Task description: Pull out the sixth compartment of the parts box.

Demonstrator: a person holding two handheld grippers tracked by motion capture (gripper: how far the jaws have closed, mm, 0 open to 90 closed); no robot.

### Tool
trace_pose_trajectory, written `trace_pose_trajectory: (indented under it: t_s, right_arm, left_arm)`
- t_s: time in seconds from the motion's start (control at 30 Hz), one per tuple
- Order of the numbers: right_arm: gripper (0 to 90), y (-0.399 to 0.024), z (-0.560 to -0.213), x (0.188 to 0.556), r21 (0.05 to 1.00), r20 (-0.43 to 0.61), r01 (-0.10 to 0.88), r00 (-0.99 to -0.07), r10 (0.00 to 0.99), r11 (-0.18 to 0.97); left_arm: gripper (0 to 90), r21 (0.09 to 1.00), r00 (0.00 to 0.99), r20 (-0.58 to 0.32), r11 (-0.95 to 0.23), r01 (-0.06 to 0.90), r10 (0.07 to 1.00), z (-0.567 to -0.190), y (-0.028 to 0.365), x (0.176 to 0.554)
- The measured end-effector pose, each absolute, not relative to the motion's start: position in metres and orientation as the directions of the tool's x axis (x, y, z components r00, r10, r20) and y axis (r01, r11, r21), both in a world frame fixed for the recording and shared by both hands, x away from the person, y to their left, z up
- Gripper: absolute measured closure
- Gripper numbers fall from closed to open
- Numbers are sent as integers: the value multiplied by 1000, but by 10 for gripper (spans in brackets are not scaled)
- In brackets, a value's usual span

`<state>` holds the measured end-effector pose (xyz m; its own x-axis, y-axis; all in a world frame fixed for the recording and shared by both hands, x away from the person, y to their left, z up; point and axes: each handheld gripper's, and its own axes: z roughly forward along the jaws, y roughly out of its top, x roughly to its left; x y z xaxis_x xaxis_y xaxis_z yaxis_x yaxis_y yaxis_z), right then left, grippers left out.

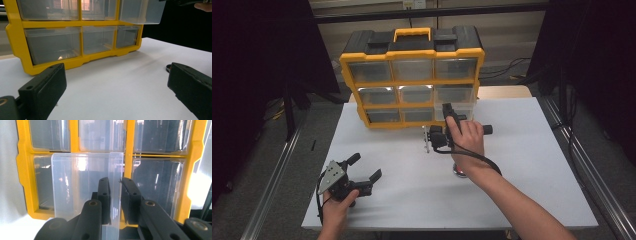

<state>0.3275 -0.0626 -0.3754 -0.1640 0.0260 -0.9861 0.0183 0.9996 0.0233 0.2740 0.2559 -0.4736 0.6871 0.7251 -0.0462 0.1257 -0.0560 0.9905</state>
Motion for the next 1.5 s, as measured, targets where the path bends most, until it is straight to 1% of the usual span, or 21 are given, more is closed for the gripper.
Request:
trace_pose_trajectory:
  t_s: [0.37, 0.5, 0.6, 0.67, 0.73, 0.8, 0.9, 0.97, 1.0, 1.03, 1.17, 1.23, 1.3, 1.33, 1.37, 1.4, 1.43, 1.47, 1.5]
  right_arm:
    - [788, -63, -375, 325, 5, -986, 2, -169, 6, 1000]
    - [786, -63, -376, 325, 4, -986, 2, -164, 4, 1000]
    - [786, -64, -377, 324, 13, -987, 2, -159, 14, 1000]
    - [780, -63, -377, 324, 11, -987, -7, -158, 10, 1000]
    - [763, -62, -378, 322, 32, -986, -10, -163, 30, 999]
    - [745, -61, -379, 320, 34, -986, -18, -163, 30, 999]
    - [696, -61, -382, 317, 82, -985, -23, -155, 77, 996]
    - [686, -63, -382, 316, 106, -983, -30, -153, 100, 994]
    - [670, -64, -384, 314, 144, -977, -17, -159, 140, 989]
    - [656, -66, -383, 313, 156, -976, -31, -155, 150, 987]
    - [605, -73, -385, 309, 262, -955, -20, -152, 257, 965]
    - [580, -78, -386, 306, 320, -937, -21, -151, 314, 947]
    - [546, -82, -387, 304, 365, -920, -17, -160, 358, 931]
    - [539, -84, -387, 303, 389, -910, -17, -162, 381, 921]
    - [535, -87, -389, 302, 421, -895, -9, -168, 414, 907]
    - [520, -89, -389, 301, 436, -887, -9, -174, 428, 900]
    - [508, -91, -391, 300, 487, -859, 0, -177, 480, 873]
    - [501, -94, -392, 298, 510, -846, -1, -185, 501, 860]
    - [488, -96, -393, 297, 534, -831, -1, -185, 525, 845]
  left_arm:
    - [22, 991, 691, -48, -55, 126, 721, -473, 257, 274]
    - [22, 991, 686, -67, -29, 128, 725, -474, 255, 274]
    - [22, 991, 687, -58, -41, 127, 724, -474, 256, 274]
    - [22, 991, 691, -40, -59, 119, 722, -473, 257, 274]
    - [22, 992, 686, -67, -29, 127, 725, -474, 255, 274]
    - [22, 991, 682, -61, -37, 129, 729, -473, 256, 274]
    - [22, 991, 684, -70, -28, 132, 726, -473, 256, 273]
    - [22, 991, 684, -66, -33, 131, 726, -473, 256, 273]
    - [22, 991, 685, -66, -33, 130, 726, -473, 256, 273]
    - [22, 991, 685, -65, -34, 130, 726, -473, 256, 273]
    - [22, 991, 683, -63, -38, 131, 728, -473, 256, 273]
    - [22, 991, 691, -44, -58, 124, 722, -473, 257, 274]
    - [22, 991, 685, -62, -36, 129, 726, -473, 256, 273]
    - [22, 990, 689, -44, -59, 125, 723, -473, 257, 274]
    - [22, 991, 684, -63, -35, 129, 726, -473, 256, 273]
    - [22, 991, 685, -58, -40, 126, 726, -473, 256, 273]
    - [22, 991, 689, -35, -65, 119, 724, -473, 258, 273]
    - [22, 991, 686, -53, -45, 124, 725, -473, 257, 273]
    - [22, 991, 687, -52, -46, 124, 725, -473, 257, 273]
